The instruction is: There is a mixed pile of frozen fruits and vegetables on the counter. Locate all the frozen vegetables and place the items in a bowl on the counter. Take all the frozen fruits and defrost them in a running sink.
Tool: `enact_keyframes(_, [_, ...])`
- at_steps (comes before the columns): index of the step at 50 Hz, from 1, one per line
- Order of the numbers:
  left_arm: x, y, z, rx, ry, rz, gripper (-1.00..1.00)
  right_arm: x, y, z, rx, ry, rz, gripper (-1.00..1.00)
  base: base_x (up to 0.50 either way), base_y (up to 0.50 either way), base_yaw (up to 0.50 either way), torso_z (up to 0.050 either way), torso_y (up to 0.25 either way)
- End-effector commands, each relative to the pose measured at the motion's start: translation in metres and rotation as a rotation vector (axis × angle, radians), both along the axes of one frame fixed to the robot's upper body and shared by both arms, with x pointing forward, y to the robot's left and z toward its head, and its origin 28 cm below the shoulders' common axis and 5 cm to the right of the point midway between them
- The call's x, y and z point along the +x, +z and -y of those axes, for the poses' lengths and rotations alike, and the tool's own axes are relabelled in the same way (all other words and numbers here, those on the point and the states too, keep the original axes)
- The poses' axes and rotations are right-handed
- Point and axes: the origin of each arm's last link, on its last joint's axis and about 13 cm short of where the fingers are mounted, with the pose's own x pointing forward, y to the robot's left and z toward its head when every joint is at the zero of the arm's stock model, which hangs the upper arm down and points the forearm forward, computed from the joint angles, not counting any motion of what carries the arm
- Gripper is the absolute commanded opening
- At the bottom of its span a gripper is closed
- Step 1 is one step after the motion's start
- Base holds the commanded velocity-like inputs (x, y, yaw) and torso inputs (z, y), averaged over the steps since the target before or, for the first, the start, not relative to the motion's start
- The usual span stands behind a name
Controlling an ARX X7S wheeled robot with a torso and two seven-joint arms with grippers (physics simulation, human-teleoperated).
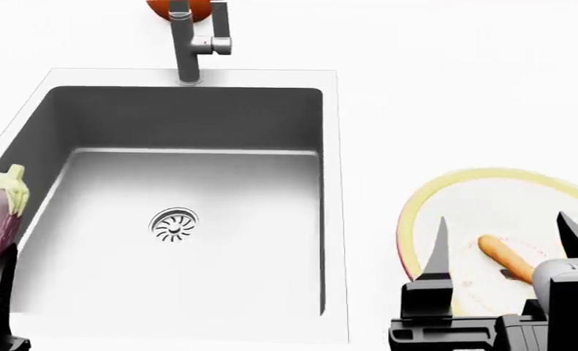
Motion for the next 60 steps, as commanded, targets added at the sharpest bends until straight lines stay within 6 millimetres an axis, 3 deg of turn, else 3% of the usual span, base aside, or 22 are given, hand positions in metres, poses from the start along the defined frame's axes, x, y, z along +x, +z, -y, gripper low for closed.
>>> enact_keyframes(1, [0.000, 0.001, 0.000, -0.007, 0.004, 0.005, -1.00, 0.001, 0.000, 0.001, 0.001, -0.008, 0.003, 1.00, 0.00, -0.50, 0.00, 0.000, 0.000])
enact_keyframes(42, [-0.001, 0.001, 0.003, -0.009, -0.011, 0.011, -1.00, 0.001, 0.000, -0.002, -0.037, -0.004, 0.018, 1.00, 0.01, -0.47, 0.00, 0.000, 0.000])
enact_keyframes(47, [0.002, 0.003, 0.009, -0.044, -0.037, 0.010, -1.00, -0.002, 0.005, -0.001, -0.031, -0.005, 0.027, 1.00, 0.00, 0.00, 0.00, 0.000, 0.000])
enact_keyframes(56, [0.021, 0.041, 0.039, -0.049, -0.243, 0.034, -1.00, -0.005, 0.006, -0.004, -0.010, 0.041, 0.021, 1.00, 0.00, 0.00, 0.00, 0.000, 0.000])
enact_keyframes(60, [0.031, 0.047, 0.053, -0.054, -0.293, 0.024, -1.00, -0.005, 0.005, -0.004, -0.011, 0.051, 0.017, 1.00, 0.00, 0.00, 0.00, 0.000, 0.000])
